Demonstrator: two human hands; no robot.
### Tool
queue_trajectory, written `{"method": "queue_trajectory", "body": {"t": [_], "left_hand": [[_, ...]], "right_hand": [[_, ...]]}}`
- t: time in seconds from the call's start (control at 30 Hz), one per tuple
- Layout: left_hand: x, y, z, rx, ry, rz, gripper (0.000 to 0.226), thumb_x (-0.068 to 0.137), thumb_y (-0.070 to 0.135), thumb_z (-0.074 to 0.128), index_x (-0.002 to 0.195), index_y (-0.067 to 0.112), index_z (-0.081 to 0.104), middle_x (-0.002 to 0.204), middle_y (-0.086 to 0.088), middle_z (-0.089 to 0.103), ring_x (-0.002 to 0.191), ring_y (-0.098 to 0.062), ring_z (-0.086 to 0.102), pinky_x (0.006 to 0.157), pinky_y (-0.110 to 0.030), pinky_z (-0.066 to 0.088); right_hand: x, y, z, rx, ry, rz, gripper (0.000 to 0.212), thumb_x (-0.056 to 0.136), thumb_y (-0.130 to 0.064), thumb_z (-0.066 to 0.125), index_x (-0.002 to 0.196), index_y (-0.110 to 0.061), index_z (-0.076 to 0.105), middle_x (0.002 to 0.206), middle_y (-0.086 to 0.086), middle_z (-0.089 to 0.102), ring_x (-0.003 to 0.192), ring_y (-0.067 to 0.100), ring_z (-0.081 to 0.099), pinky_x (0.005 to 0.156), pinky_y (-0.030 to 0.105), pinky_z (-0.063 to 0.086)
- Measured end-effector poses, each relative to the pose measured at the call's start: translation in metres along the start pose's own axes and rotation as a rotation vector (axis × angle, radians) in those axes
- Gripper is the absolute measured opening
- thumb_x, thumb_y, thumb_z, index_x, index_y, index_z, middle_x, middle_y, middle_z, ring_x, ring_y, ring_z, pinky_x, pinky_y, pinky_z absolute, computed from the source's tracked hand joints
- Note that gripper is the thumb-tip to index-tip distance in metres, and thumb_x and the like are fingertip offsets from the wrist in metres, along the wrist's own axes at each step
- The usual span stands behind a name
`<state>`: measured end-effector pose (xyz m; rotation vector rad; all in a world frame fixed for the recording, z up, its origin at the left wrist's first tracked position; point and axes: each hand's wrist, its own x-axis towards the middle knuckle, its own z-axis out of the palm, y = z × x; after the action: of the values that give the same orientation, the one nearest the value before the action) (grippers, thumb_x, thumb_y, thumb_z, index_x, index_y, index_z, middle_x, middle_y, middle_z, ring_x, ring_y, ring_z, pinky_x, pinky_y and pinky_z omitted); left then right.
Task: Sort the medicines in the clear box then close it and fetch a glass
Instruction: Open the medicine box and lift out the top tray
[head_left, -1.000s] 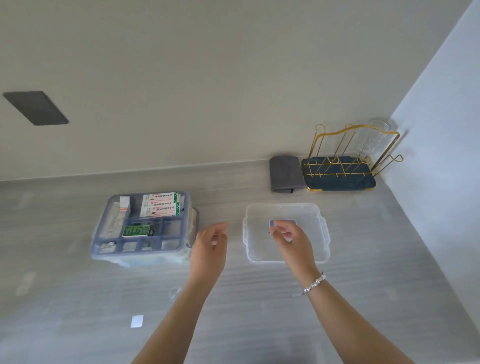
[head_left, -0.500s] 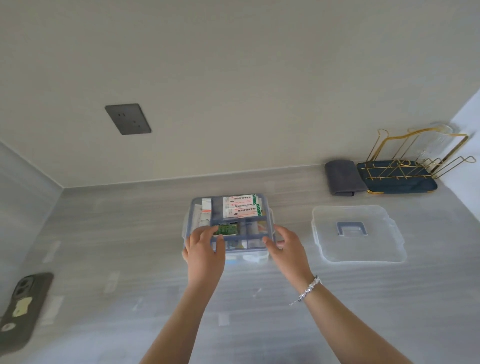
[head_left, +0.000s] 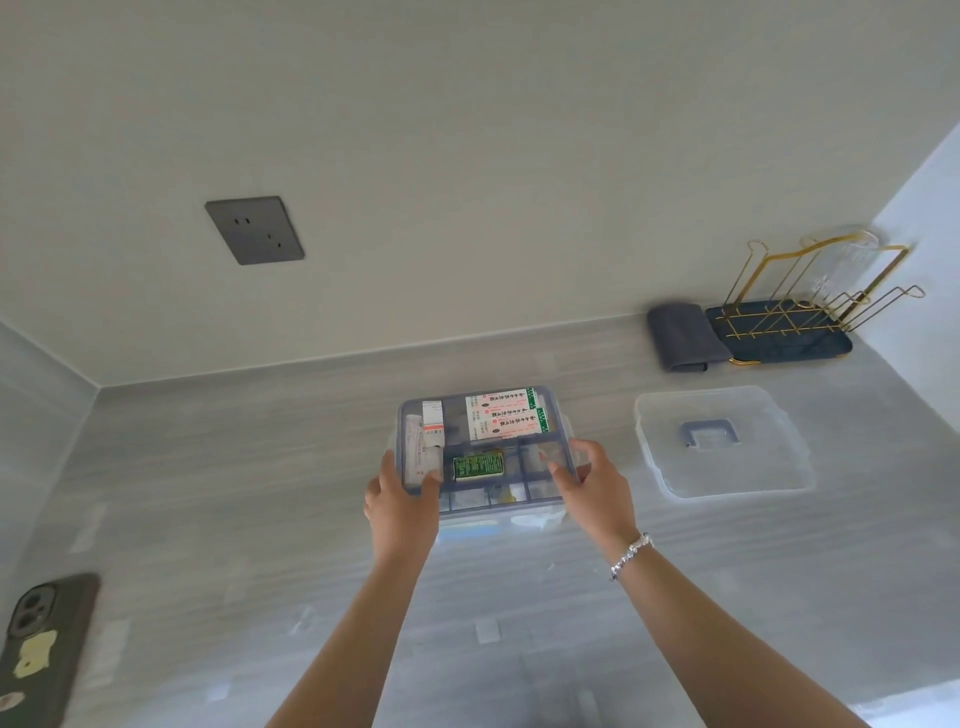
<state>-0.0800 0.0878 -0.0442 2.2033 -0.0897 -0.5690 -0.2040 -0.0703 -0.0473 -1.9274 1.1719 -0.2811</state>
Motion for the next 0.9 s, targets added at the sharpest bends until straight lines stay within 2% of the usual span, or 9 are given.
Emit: {"method": "queue_trajectory", "body": {"t": [0.13, 0.23, 0.33, 0.4, 0.47, 0.57, 0.63, 0.77, 0.9], "left_hand": [[-0.005, -0.017, -0.007, 0.019, 0.084, -0.039, 0.061, 0.091, 0.034, 0.049, 0.145, 0.022, 0.023, 0.134, -0.019, 0.04, 0.126, -0.036, 0.035, 0.099, -0.049, 0.035], [-0.003, -0.027, -0.016, 0.029, 0.148, -0.069, 0.056, 0.092, 0.033, 0.046, 0.143, 0.017, 0.03, 0.127, -0.018, 0.047, 0.118, -0.035, 0.043, 0.097, -0.048, 0.04], [-0.004, -0.033, -0.025, 0.015, 0.181, -0.026, 0.049, 0.093, 0.03, 0.047, 0.139, 0.015, 0.041, 0.123, -0.014, 0.054, 0.099, -0.03, 0.057, 0.083, -0.039, 0.049], [-0.006, -0.034, -0.029, 0.02, 0.207, 0.024, 0.045, 0.093, 0.027, 0.05, 0.135, 0.011, 0.048, 0.128, -0.013, 0.054, 0.099, -0.03, 0.06, 0.078, -0.034, 0.049], [-0.008, -0.033, -0.03, 0.024, 0.243, 0.069, 0.039, 0.092, 0.023, 0.053, 0.128, 0.01, 0.055, 0.13, -0.011, 0.054, 0.1, -0.029, 0.061, 0.077, -0.029, 0.046], [-0.008, -0.03, -0.029, 0.004, 0.282, 0.092, 0.031, 0.091, 0.019, 0.055, 0.119, 0.011, 0.063, 0.124, -0.008, 0.058, 0.1, -0.025, 0.061, 0.075, -0.024, 0.041], [-0.007, -0.029, -0.029, -0.029, 0.3, 0.067, 0.028, 0.088, 0.019, 0.058, 0.114, 0.011, 0.066, 0.122, -0.007, 0.061, 0.102, -0.023, 0.062, 0.075, -0.026, 0.044], [-0.001, -0.028, -0.032, -0.097, 0.331, 0.01, 0.019, 0.083, 0.022, 0.065, 0.099, 0.012, 0.07, 0.11, -0.007, 0.067, 0.096, -0.02, 0.062, 0.074, -0.026, 0.045], [0.001, -0.029, -0.031, -0.139, 0.355, 0.012, 0.018, 0.08, 0.021, 0.068, 0.094, 0.011, 0.072, 0.101, -0.008, 0.071, 0.094, -0.022, 0.065, 0.077, -0.027, 0.048]], "right_hand": [[-0.016, 0.006, 0.004, -0.001, 0.013, -0.018, 0.056, 0.085, -0.043, 0.059, 0.132, -0.017, 0.044, 0.057, -0.005, 0.056, 0.052, 0.009, 0.053, 0.049, 0.019, 0.042], [-0.019, 0.006, 0.011, -0.025, -0.024, -0.004, 0.06, 0.085, -0.044, 0.058, 0.135, -0.014, 0.043, 0.052, -0.008, 0.053, 0.052, 0.006, 0.053, 0.05, 0.02, 0.044], [-0.02, 0.004, 0.014, -0.096, 0.004, 0.012, 0.054, 0.086, -0.046, 0.055, 0.131, -0.017, 0.052, 0.065, -0.004, 0.061, 0.068, 0.014, 0.06, 0.059, 0.026, 0.046], [-0.02, 0.002, 0.015, -0.193, 0.066, -0.005, 0.05, 0.086, -0.047, 0.053, 0.128, -0.02, 0.056, 0.09, 0.004, 0.067, 0.085, 0.019, 0.063, 0.062, 0.024, 0.042], [-0.02, -0.001, 0.015, -0.286, 0.12, -0.053, 0.041, 0.086, -0.044, 0.054, 0.119, -0.021, 0.064, 0.1, 0.007, 0.066, 0.089, 0.023, 0.063, 0.061, 0.024, 0.037], [-0.019, -0.005, 0.016, -0.301, 0.179, -0.119, 0.028, 0.087, -0.032, 0.057, 0.109, -0.02, 0.069, 0.1, 0.005, 0.069, 0.09, 0.024, 0.063, 0.06, 0.024, 0.038], [-0.018, -0.008, 0.018, -0.271, 0.214, -0.092, 0.025, 0.085, -0.027, 0.058, 0.106, -0.019, 0.071, 0.103, 0.003, 0.07, 0.093, 0.022, 0.064, 0.061, 0.023, 0.038], [-0.014, -0.012, 0.019, -0.245, 0.236, -0.041, 0.02, 0.084, -0.029, 0.06, 0.096, -0.018, 0.072, 0.099, 0.0, 0.073, 0.085, 0.02, 0.066, 0.054, 0.021, 0.037], [-0.013, -0.013, 0.02, -0.245, 0.263, -0.041, 0.017, 0.082, -0.027, 0.061, 0.087, -0.017, 0.073, 0.089, 0.001, 0.074, 0.078, 0.021, 0.066, 0.053, 0.021, 0.034]]}}
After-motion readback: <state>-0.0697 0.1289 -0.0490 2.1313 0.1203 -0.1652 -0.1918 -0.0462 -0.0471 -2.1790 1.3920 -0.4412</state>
